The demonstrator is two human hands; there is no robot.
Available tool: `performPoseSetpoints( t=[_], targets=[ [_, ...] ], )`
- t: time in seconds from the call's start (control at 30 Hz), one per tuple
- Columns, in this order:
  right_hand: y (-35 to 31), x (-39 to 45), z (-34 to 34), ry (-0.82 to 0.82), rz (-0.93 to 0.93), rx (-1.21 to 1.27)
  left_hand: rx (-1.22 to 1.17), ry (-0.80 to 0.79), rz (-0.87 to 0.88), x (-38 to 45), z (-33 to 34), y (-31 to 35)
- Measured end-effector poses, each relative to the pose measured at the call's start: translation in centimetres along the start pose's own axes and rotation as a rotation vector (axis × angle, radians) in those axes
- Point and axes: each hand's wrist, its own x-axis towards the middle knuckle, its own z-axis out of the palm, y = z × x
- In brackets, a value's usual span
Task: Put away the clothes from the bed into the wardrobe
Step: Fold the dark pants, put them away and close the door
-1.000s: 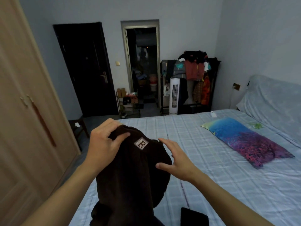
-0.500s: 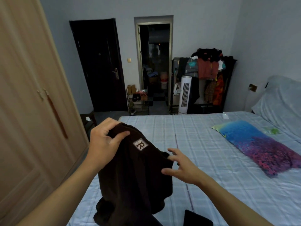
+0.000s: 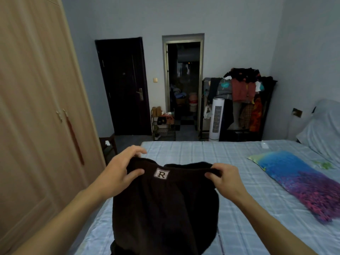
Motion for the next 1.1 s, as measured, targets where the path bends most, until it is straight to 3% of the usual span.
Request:
performPoseSetpoints(
  t=[0.13, 0.27, 0.4, 0.57, 0.67, 0.77, 0.9, 1.03, 1.1],
  targets=[
    [-1.6, 1.3, -2.7, 0.106, -0.118, -0.016, 0.079, -0.265, 0.086, 0.1, 0.7, -1.0],
    [-2.3, 1.4, -4.5, 0.130, -0.216, -0.102, 0.081, -0.342, 0.050, 0.1, 1.8, -1.4],
    [-1.8, 1.0, -6.1, 0.166, -0.233, -0.128, 0.098, -0.223, -0.013, -0.3, 2.4, -2.1],
    [-1.2, 0.7, -7.4, 0.095, -0.243, -0.160, 0.236, 0.001, -0.081, 0.3, 2.5, -2.8],
    [-1.1, 1.1, -7.8, 0.066, -0.214, -0.172, 0.092, 0.087, -0.163, 1.3, 2.7, -2.1],
    [-0.6, 1.4, -8.4, 0.066, -0.202, -0.170, 0.026, 0.136, -0.102, 2.0, 2.7, -1.5],
    [-0.9, 2.2, -9.6, 0.038, -0.271, -0.180, -0.005, 0.104, 0.031, 2.4, 1.3, -1.2],
    [-0.8, 2.8, -10.4, -0.124, -0.326, -0.193, 0.074, -0.052, 0.225, 2.2, 0.2, -1.9],
    [-0.4, 2.9, -10.2, -0.188, -0.336, -0.222, 0.128, -0.042, 0.221, 1.9, 0.1, -2.6]
  ],
)
